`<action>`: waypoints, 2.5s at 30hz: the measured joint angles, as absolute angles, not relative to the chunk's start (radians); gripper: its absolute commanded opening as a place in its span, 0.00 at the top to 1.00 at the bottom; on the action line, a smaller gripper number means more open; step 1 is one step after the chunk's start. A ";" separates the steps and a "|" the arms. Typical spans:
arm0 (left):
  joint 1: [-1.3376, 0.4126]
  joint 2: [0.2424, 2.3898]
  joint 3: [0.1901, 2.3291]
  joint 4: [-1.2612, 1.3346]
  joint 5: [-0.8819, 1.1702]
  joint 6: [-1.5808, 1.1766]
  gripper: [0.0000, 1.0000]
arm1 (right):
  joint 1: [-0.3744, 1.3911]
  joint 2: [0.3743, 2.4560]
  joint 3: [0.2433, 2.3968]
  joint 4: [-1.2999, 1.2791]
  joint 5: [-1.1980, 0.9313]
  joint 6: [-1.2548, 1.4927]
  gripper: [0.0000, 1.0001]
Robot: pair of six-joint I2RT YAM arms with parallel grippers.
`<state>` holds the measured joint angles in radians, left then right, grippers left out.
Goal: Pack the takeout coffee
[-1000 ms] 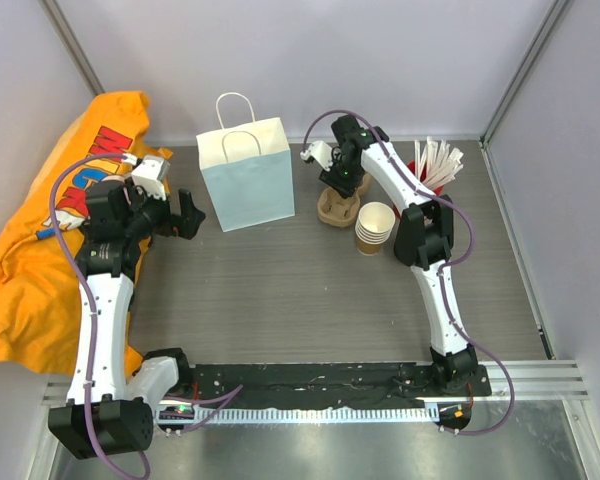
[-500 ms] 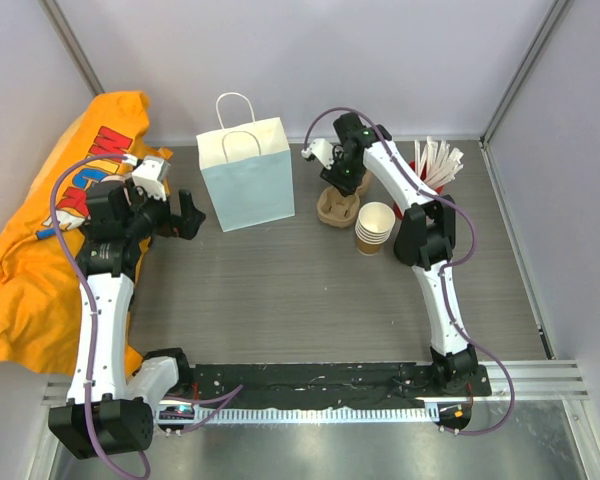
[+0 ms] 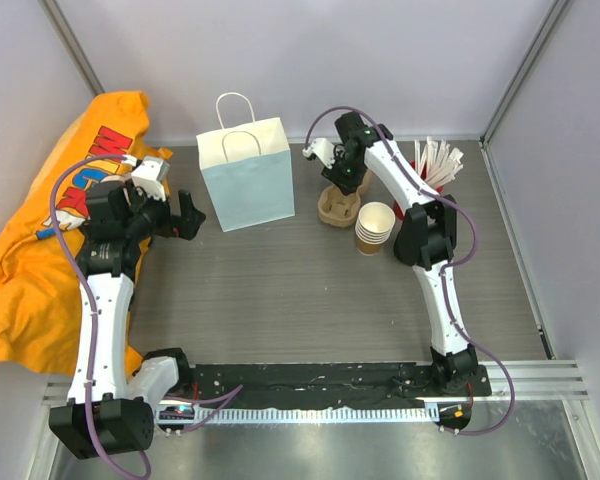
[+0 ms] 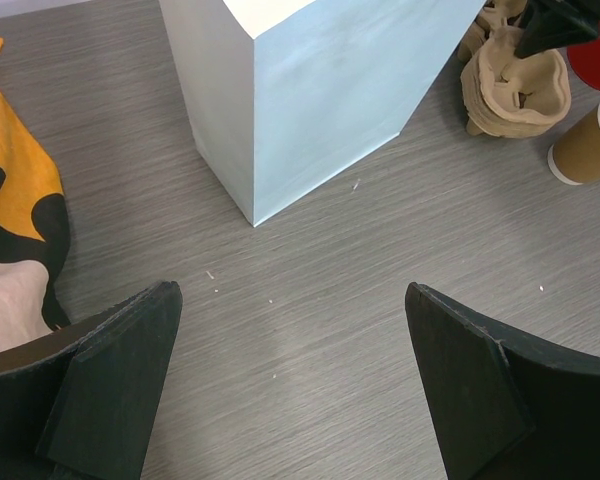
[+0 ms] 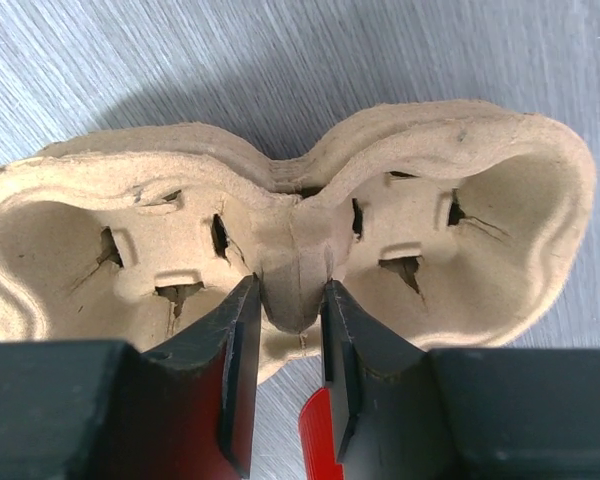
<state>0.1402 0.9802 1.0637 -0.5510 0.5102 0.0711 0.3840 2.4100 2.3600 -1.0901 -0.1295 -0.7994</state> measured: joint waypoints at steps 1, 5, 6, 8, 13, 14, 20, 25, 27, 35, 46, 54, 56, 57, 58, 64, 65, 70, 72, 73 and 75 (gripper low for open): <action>0.141 0.980 1.063 -0.551 0.510 0.070 0.00 | 0.384 2.407 2.360 -1.090 -0.130 -0.799 0.69; 0.141 0.980 1.061 -0.551 0.512 0.064 0.00 | 0.384 2.381 2.360 -1.090 -0.130 -0.799 0.68; 0.142 0.980 1.061 -0.551 0.514 0.064 0.00 | 0.384 2.370 2.360 -1.089 -0.130 -0.799 0.68; 0.144 0.980 1.061 -0.551 0.516 0.063 0.00 | 0.382 2.350 2.360 -1.089 -0.130 -0.799 0.68; 0.146 0.980 1.061 -0.551 0.516 0.061 0.00 | 0.382 2.309 2.363 -1.085 -0.134 -0.796 0.69; 0.146 0.980 1.061 -0.551 0.516 0.061 0.00 | 0.382 2.303 2.363 -1.085 -0.137 -0.792 0.69; 0.146 0.980 1.063 -0.546 0.478 0.060 0.00 | 0.381 2.236 2.341 -1.062 -0.168 -0.743 0.71; 0.146 1.003 1.130 -0.530 0.427 0.059 0.00 | 0.381 2.092 2.242 -1.002 -0.195 -0.672 0.71; 0.146 1.030 1.185 -0.512 0.413 0.055 0.00 | 0.381 2.019 2.197 -0.979 -0.206 -0.640 0.71; 0.146 1.190 1.377 -0.334 0.438 0.025 0.00 | 0.381 1.748 1.989 -0.882 -0.264 -0.554 0.70; 0.146 1.496 1.391 -0.023 0.596 -0.002 0.02 | 0.381 1.533 1.824 -0.859 -0.348 -0.519 0.70; 0.146 1.687 1.518 0.179 0.751 -0.142 0.04 | 0.381 1.457 1.747 -0.849 -0.361 -0.516 0.70; 0.145 1.727 1.559 0.231 0.786 -0.189 0.06 | 0.381 1.445 1.721 -0.848 -0.362 -0.516 0.70; 0.145 1.743 1.576 0.252 0.802 -0.211 0.07 | 0.381 1.441 1.711 -0.849 -0.362 -0.516 0.70; 0.144 1.757 1.589 0.266 0.815 -0.228 0.08 | 0.381 1.440 1.705 -0.849 -0.362 -0.515 0.70; 0.118 1.855 1.698 0.302 0.873 -0.282 0.14 | 0.381 1.440 1.695 -0.844 -0.365 -0.511 0.70; 0.114 1.866 1.707 0.301 0.878 -0.283 0.14 | 0.381 1.440 1.695 -0.844 -0.368 -0.509 0.70; 0.094 1.929 1.771 0.295 0.920 -0.283 0.21 | 0.381 1.440 1.695 -0.845 -0.381 -0.498 0.70; 0.091 1.945 1.787 0.294 0.939 -0.285 0.25 | 0.381 1.440 1.695 -0.845 -0.382 -0.497 0.70; 0.090 1.953 1.796 0.294 0.947 -0.286 0.28 | 0.381 1.440 1.695 -0.845 -0.382 -0.497 0.70; 0.090 1.967 1.811 0.294 0.958 -0.289 0.31 | 0.381 1.440 1.695 -0.845 -0.382 -0.497 0.70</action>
